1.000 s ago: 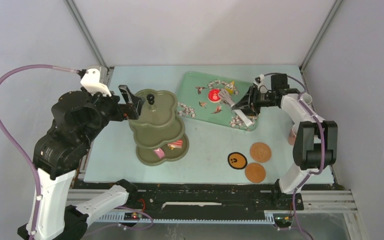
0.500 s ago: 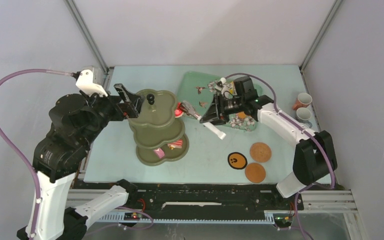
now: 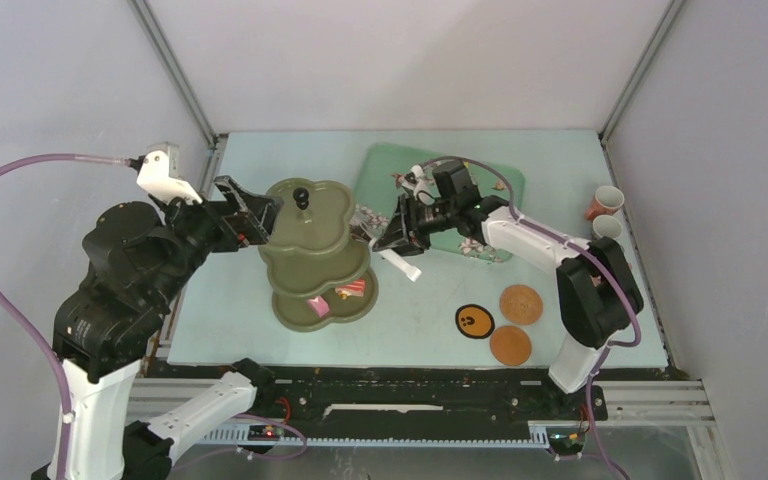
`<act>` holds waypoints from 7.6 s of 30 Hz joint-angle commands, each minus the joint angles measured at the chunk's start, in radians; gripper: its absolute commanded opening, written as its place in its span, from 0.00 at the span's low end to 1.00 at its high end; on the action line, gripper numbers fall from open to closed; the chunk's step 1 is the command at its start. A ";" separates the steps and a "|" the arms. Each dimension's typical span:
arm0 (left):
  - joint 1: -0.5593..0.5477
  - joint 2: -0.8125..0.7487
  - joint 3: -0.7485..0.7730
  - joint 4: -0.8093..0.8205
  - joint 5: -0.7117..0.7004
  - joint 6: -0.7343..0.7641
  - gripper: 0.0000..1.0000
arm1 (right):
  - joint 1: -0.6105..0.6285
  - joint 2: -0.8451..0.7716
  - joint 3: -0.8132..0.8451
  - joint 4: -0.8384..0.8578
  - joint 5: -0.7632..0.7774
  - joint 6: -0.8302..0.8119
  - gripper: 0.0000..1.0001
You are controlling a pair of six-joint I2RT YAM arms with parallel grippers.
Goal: Serve the afternoon tea
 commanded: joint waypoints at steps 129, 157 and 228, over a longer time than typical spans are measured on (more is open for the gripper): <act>-0.003 0.073 0.014 -0.079 -0.023 0.229 0.98 | -0.281 0.446 0.714 -0.588 0.908 -0.424 0.52; -0.003 0.067 0.014 -0.083 -0.019 0.233 0.98 | -0.317 0.426 0.690 -0.594 0.774 -0.431 0.03; -0.002 -0.086 -0.088 -0.068 0.027 -0.169 0.98 | 0.352 -0.450 -0.090 -0.137 0.309 -0.527 0.00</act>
